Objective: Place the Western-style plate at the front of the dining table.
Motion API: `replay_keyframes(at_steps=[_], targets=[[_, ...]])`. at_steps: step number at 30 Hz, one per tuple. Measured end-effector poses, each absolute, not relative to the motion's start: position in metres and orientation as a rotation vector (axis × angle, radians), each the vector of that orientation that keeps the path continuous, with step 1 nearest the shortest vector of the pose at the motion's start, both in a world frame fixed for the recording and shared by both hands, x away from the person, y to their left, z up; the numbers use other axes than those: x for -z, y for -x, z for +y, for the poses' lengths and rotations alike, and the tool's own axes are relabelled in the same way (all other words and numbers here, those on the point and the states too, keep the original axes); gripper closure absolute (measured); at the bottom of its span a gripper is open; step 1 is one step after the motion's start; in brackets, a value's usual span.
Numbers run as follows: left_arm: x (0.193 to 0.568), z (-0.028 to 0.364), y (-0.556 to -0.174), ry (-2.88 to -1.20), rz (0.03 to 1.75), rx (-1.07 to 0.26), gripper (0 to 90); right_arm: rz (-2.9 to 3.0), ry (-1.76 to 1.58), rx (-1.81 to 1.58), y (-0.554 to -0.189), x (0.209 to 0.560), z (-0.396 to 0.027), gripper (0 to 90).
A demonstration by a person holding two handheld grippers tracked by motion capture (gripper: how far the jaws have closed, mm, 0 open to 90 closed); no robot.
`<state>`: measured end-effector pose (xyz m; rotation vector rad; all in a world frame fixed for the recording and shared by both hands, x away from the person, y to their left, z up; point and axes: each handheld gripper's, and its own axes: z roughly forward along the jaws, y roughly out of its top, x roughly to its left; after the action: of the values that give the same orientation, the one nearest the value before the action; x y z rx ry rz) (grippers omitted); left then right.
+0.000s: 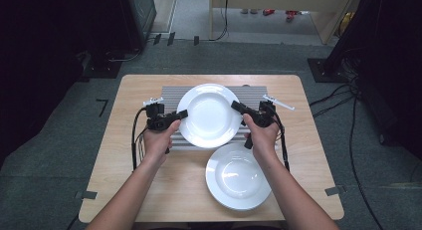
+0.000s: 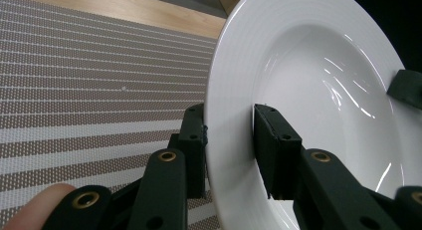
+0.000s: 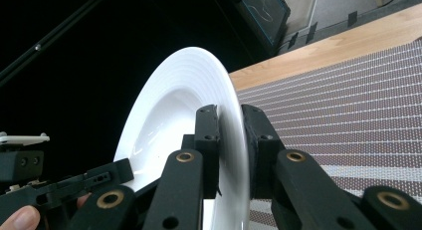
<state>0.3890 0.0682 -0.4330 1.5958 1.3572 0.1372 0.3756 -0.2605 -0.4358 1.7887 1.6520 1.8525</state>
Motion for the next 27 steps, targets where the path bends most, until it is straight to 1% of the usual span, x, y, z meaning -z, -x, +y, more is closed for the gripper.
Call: replay_keyframes(at_steps=[22,27], targets=[[0.453,0.068,-0.428,-1.568,1.477,-0.116,68.1,1.691,-1.885,-1.813,-0.427,0.455,-0.257,79.7],[0.461,0.068,-0.435,-1.572,1.509,-0.121,67.9,1.675,-1.958,-1.805,-0.442,0.468,-0.254,79.6]])
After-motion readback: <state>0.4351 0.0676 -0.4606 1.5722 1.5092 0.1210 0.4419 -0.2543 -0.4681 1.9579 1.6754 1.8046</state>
